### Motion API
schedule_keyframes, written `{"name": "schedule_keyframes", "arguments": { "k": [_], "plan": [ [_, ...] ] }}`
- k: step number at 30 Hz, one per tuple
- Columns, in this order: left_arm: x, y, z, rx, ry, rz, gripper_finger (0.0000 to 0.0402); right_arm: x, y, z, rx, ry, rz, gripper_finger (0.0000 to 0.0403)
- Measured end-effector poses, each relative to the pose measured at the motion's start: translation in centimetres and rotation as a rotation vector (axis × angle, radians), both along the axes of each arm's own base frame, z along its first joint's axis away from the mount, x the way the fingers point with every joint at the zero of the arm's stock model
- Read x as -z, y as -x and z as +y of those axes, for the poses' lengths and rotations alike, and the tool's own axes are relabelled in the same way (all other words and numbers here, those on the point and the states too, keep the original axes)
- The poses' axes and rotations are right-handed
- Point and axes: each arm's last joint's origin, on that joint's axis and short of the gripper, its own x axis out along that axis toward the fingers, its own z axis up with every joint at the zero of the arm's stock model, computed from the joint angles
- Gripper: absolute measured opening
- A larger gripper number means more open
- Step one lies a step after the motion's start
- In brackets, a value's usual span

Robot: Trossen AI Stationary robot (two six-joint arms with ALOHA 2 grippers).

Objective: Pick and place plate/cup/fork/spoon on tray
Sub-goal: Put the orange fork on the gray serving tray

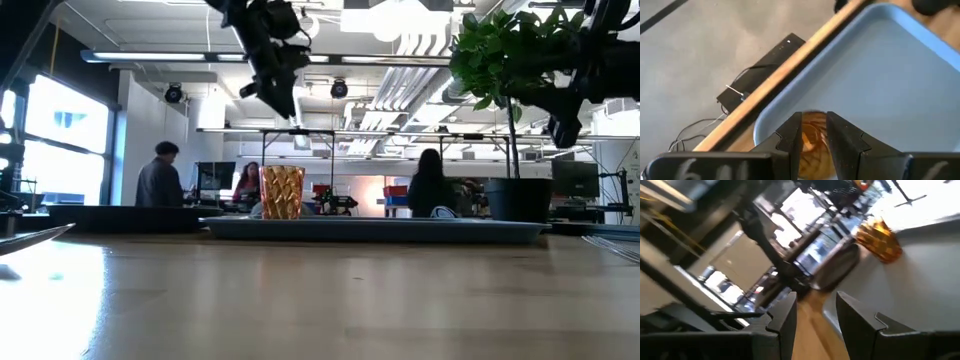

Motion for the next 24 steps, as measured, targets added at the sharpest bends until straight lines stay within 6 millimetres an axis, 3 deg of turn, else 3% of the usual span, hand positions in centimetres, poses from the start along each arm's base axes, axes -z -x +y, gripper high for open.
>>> {"name": "schedule_keyframes", "arguments": {
  "k": [9, 12, 19, 24],
  "plan": [
    [-3.0, 1.2, -4.6, 0.048, 0.015, 0.009, 0.0080, -3.2, 0.8, 0.1, -0.069, 0.092, -0.309, 0.0129],
    [-3.5, 1.5, -5.9, 0.041, 0.009, 0.035, 0.0080, -4.2, 1.1, 0.0, -0.087, 0.095, -0.340, 0.0129],
    [-3.5, 1.1, -8.7, 0.063, 0.013, 0.109, 0.0080, -8.5, 2.1, -0.2, -0.127, 0.147, -0.083, 0.0129],
    [-3.0, 0.3, -10.4, 0.111, 0.021, 0.120, 0.0080, -10.9, 2.0, -0.1, -0.163, 0.045, 0.147, 0.0129]
  ]
}}
